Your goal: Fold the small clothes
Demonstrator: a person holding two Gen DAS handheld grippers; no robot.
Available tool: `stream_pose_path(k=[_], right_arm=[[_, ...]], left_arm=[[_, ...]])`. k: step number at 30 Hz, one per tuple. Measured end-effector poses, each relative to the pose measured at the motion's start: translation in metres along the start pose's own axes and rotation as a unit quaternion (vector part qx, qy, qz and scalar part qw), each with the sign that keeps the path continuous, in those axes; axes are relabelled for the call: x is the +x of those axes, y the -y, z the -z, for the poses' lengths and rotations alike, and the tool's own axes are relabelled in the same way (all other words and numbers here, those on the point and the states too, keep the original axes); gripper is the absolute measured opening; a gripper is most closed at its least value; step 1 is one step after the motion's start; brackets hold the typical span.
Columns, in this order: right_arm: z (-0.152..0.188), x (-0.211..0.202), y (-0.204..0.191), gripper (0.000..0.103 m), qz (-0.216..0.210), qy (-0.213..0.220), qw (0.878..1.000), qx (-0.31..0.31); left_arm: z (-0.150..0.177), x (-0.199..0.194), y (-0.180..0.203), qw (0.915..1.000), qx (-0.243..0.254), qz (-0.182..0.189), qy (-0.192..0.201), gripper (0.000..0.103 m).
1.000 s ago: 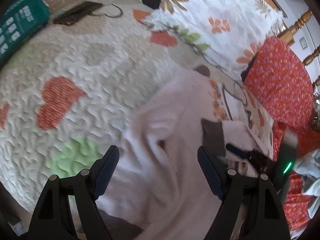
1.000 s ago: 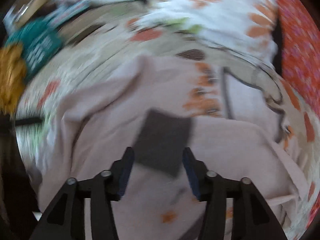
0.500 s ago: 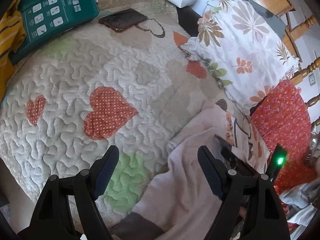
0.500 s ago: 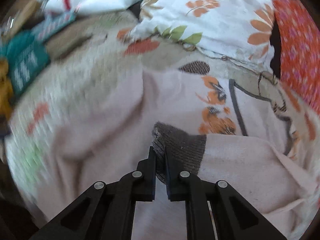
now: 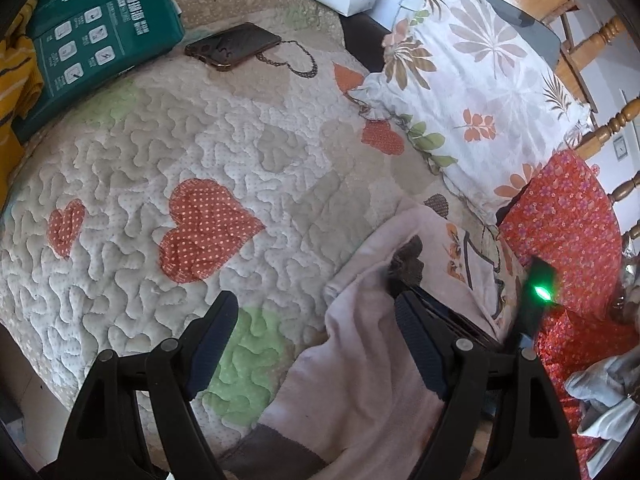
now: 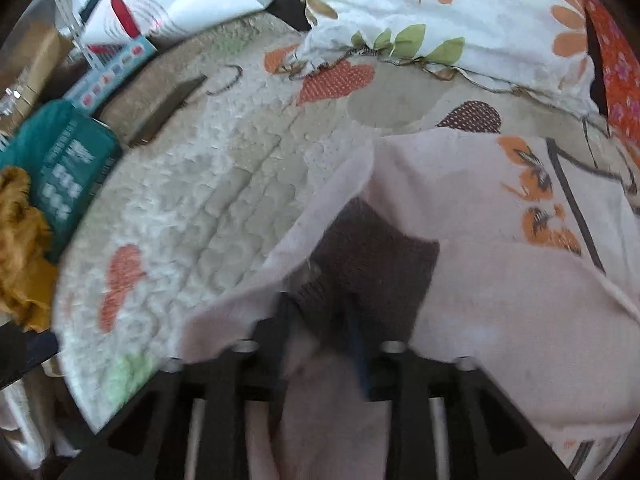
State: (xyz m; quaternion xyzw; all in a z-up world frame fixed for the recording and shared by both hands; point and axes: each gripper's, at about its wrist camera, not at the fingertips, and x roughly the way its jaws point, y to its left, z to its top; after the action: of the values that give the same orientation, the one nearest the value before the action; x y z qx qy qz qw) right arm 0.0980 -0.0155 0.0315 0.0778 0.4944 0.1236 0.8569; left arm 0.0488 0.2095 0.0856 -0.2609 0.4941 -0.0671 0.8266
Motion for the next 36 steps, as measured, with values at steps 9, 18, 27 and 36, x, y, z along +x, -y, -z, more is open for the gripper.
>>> stream_pose_path(k=[9,18,27,36], right_arm=[[0.056,-0.105,0.146,0.042,0.189,0.025,0.981,0.016],[0.052,-0.103,0.269,0.031,0.242,0.003,0.964,0.115],[-0.017,-0.068,0.291,0.055,0.3,-0.004,0.948,0.106],[0.026,-0.114,0.177,0.055,0.22,0.069,0.973,0.023]], left_arm=[[0.017,0.021,0.031,0.9992,0.031,0.002,-0.025,0.08],[0.037,0.05,0.065,0.995,0.086,-0.016,-0.048,0.08],[0.025,0.041,0.031,0.9959,0.07,-0.042,-0.039,0.08],[0.007,0.006,-0.044,0.997,-0.001,-0.075,-0.019,0.08]])
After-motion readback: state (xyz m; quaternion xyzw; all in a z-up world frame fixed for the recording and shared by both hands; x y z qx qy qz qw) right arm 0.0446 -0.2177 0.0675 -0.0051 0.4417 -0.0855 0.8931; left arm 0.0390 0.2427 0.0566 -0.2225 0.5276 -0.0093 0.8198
